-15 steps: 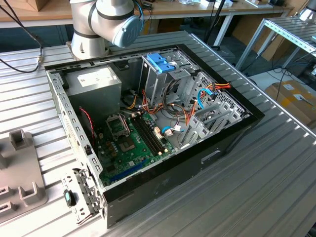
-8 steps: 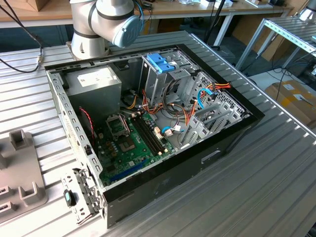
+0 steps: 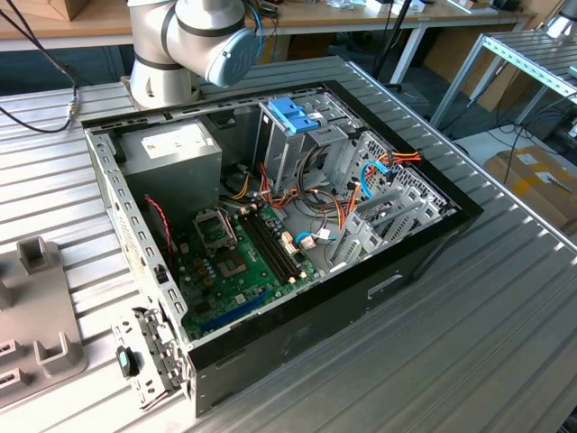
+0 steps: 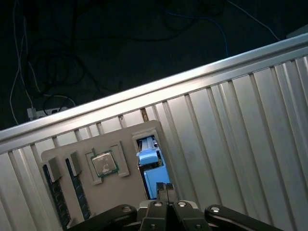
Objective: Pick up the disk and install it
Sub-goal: 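Pick up the disk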
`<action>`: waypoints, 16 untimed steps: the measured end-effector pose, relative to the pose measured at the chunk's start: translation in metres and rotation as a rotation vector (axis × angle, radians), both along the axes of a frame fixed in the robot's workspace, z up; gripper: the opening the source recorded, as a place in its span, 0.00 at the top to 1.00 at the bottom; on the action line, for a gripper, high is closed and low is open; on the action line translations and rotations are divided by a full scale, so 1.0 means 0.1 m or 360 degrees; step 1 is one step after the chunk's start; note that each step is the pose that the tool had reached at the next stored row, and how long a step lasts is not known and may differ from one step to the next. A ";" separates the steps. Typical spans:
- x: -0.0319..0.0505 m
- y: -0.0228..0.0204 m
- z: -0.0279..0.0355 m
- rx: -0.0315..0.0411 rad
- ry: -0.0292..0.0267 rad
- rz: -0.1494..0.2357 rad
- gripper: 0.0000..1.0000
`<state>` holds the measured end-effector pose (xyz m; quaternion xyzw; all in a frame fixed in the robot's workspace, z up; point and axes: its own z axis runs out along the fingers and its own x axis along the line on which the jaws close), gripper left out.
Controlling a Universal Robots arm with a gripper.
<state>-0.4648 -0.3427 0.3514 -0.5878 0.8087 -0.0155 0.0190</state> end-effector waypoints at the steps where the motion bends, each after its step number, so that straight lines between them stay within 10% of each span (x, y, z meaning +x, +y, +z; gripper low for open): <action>1: 0.000 0.000 0.000 0.0000 -0.00001 0.0000 0.89; 16: 0.004 -0.001 -0.002 -0.0005 0.00040 0.0095 0.89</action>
